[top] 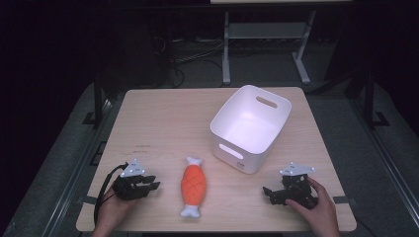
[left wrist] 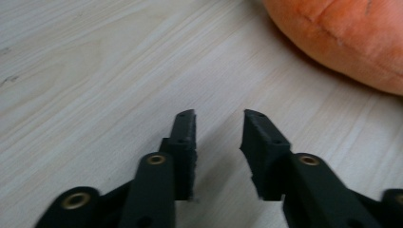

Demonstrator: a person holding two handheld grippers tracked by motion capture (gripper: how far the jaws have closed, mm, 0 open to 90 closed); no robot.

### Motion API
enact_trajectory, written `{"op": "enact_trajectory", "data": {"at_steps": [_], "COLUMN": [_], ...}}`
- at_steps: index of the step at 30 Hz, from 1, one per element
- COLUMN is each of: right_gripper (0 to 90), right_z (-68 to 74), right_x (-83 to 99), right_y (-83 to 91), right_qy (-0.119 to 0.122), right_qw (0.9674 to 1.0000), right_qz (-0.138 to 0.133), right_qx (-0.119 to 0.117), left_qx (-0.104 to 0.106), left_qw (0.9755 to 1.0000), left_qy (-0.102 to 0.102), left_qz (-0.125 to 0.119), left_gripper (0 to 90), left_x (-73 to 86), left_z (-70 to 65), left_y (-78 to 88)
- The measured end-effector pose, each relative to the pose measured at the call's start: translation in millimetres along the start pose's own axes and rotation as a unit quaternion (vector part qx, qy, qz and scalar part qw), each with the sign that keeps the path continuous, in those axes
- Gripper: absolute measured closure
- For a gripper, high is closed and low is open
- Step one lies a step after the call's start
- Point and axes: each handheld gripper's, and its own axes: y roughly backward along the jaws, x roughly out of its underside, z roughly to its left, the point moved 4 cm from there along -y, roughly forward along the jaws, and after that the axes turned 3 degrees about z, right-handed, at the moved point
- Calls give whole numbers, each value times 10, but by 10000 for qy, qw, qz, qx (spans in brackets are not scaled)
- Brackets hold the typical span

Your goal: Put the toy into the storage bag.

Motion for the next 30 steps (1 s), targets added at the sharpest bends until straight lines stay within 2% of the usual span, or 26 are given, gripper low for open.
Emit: {"op": "enact_trajectory", "data": {"at_steps": [7, 8, 15, 30], "right_gripper": [0, 0, 0, 0], "right_z": [-2, -2, -2, -4], "right_x": [-1, -1, -1, -2], "right_y": [-2, -2, -2, -3], "right_qy": [12, 16, 15, 29], "right_qw": [10000, 10000, 10000, 10000], "right_qz": [-1, -2, -2, -4], "right_qx": [-2, -2, -4, -8], "left_qx": [117, 114, 156, 262], "left_qw": [9998, 9998, 9996, 9994], "left_qy": [77, 93, 109, -53], "left_qz": [112, 135, 198, 241], "left_gripper": [887, 894, 895, 895], "left_x": [-95, -109, -203, -443], "left_z": [-7, -3, -28, -55], "left_y": [19, 17, -12, -143]}}
